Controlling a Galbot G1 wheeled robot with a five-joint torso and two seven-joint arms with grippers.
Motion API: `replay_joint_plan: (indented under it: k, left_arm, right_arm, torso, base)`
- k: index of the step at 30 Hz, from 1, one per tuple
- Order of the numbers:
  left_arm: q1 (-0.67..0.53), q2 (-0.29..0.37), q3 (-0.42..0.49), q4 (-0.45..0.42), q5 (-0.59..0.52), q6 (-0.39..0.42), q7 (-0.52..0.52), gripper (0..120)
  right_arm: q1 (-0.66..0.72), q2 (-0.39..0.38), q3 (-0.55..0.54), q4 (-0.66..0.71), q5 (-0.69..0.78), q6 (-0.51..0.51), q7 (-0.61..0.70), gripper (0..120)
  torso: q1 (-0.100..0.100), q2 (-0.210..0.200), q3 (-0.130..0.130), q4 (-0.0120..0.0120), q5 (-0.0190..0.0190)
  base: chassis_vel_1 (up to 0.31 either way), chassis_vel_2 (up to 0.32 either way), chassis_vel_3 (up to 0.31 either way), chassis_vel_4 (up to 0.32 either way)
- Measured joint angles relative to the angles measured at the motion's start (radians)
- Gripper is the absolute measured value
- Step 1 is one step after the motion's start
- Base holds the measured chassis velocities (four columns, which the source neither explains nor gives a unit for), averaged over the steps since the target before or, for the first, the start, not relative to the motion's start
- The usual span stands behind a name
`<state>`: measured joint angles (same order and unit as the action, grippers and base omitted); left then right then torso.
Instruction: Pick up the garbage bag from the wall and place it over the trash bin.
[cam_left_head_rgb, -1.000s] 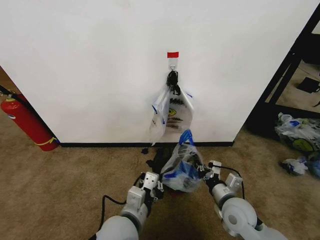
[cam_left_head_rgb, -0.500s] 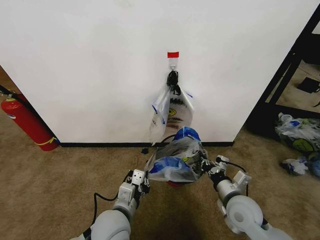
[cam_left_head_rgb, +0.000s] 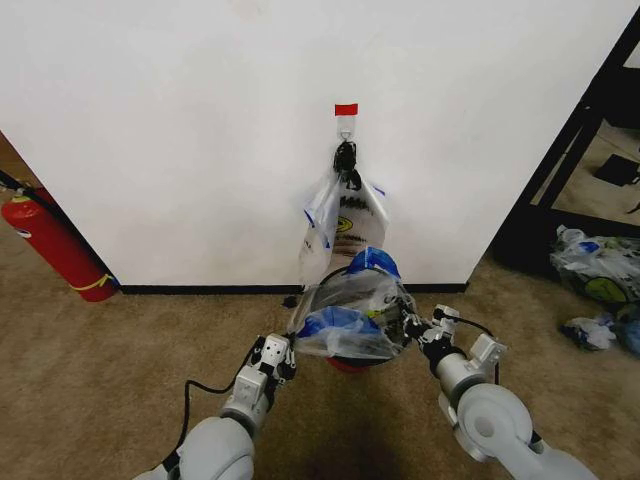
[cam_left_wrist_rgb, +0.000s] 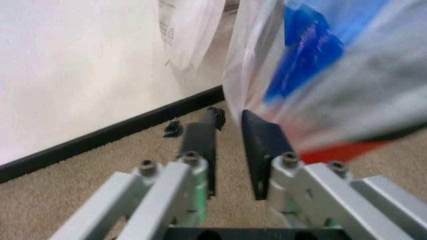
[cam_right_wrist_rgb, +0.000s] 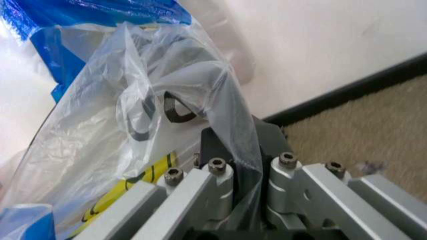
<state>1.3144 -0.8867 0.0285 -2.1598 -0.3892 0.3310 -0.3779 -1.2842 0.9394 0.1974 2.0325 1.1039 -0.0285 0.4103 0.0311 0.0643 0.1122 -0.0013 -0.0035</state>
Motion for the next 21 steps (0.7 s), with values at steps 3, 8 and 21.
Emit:
replay_joint_plan:
  k: [3,8,21]
  left_arm:
    - [0.019,0.010,-0.012,-0.016,0.001,-0.010,0.012,26]
    - [0.073,0.035,-0.056,-0.089,-0.002,-0.069,0.065,49]
    - [-0.051,0.032,-0.043,0.033,0.072,-0.315,0.324,96]
  right_arm:
    - [0.004,0.004,0.000,-0.013,-0.019,0.011,-0.006,1]
    - [0.005,0.024,-0.009,-0.052,-0.092,0.043,-0.030,1]
    - [-0.081,-0.058,-0.050,-0.061,-0.252,0.070,-0.355,1]
  torso:
    - [0.000,0.000,0.000,-0.0001,0.0001]
    - [0.000,0.000,0.000,0.0001,0.0001]
    - [0.000,0.000,0.000,0.0000,0.0000]
  base:
    - [0.000,0.000,0.000,0.000]
    - [0.000,0.000,0.000,0.000]
    - [0.000,0.000,0.000,0.000]
